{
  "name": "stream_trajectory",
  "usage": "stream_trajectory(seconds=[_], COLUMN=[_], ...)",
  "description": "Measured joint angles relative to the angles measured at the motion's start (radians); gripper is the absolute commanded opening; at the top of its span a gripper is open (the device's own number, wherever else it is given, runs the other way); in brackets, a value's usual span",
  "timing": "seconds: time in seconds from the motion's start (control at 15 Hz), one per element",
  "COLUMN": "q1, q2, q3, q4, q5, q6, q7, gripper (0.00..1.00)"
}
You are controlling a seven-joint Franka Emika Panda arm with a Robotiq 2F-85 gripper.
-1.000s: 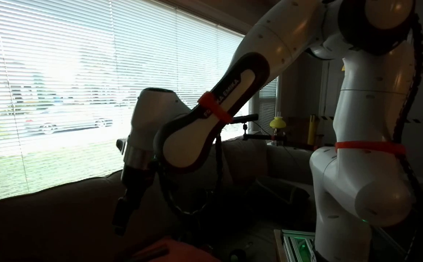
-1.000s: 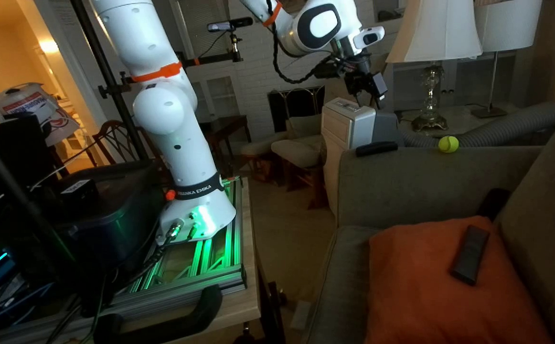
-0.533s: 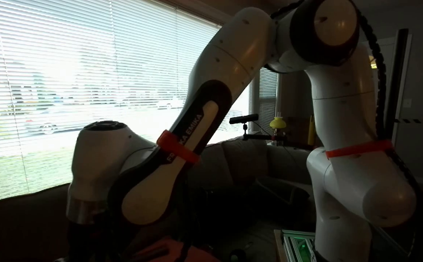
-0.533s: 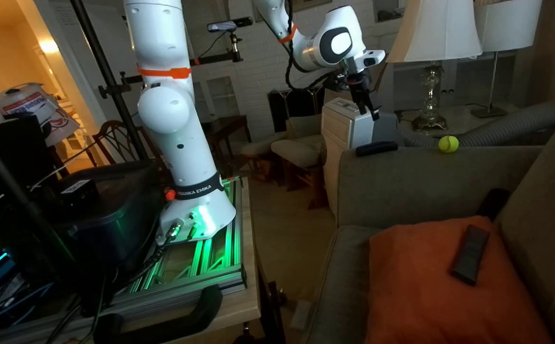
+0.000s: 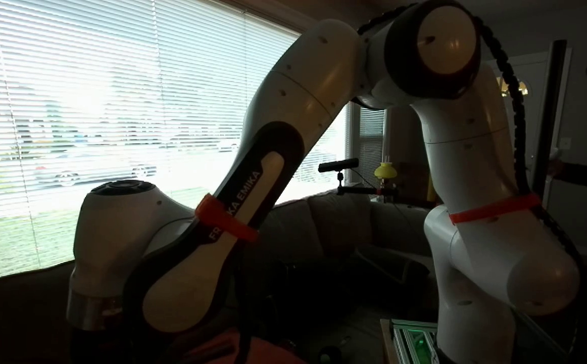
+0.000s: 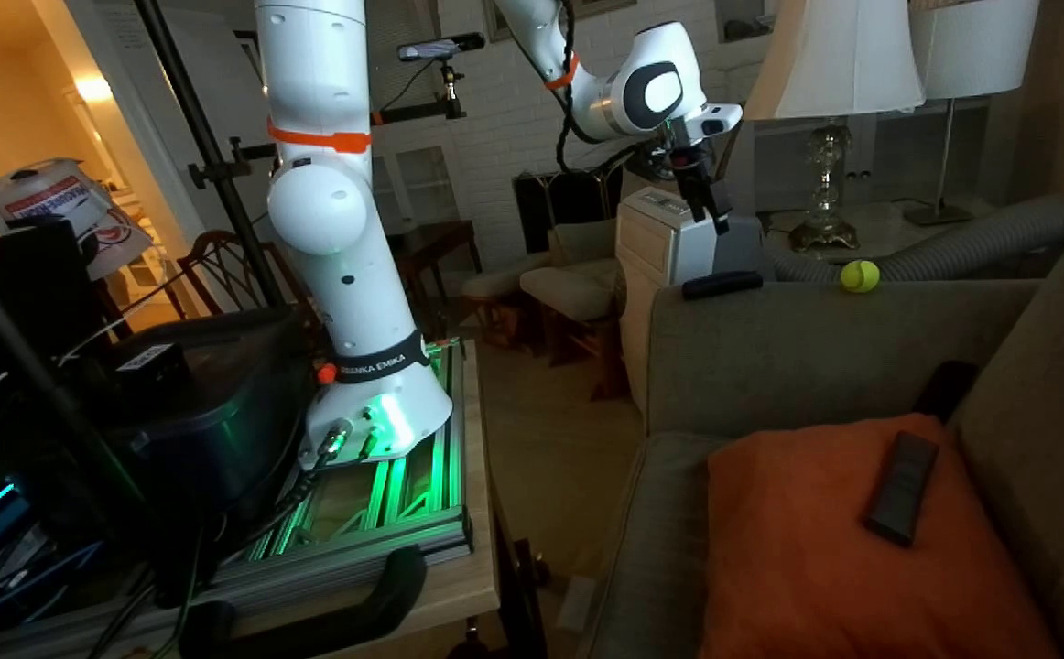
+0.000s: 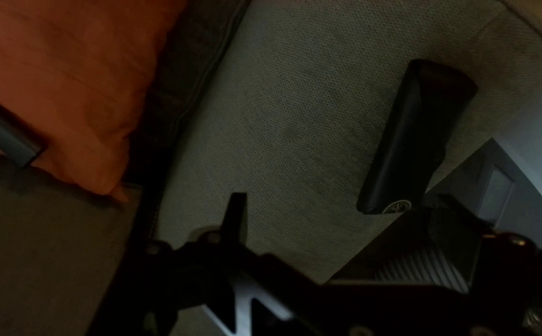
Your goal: Take the black object off of the armrest and the place item on the couch and place them on the pillow
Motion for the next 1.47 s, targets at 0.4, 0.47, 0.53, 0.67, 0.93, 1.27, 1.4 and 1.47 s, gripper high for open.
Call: stream_trajectory(seconds=[0.4, 0.47, 0.53, 0.67, 0.93, 1.27, 1.4, 1.47], q1=[0.041, 0.046, 0.047, 0.044, 0.025, 0.051, 0.076, 0.09], q2=[0.057, 0.086, 0.12, 0.201, 0.374, 0.554, 0.602, 0.619], q3=[-0.021, -0.017, -0.009, 0.012, 0.051, 0.05, 0.056, 0.061], q4=[0.0, 0.003, 0.012, 0.051, 0.204, 0.446, 0.536, 0.575], q5=[0.016, 0.034, 0.059, 0.111, 0.171, 0.179, 0.196, 0.207], q6=[0.16, 0.206, 0.244, 0.29, 0.294, 0.241, 0.2, 0.176], q7=[-0.011, -0.032, -0.064, -0.141, -0.253, -0.278, -0.275, -0.274], gripper=[1.0, 1.0, 1.0, 1.0, 1.0, 1.0, 1.0, 1.0])
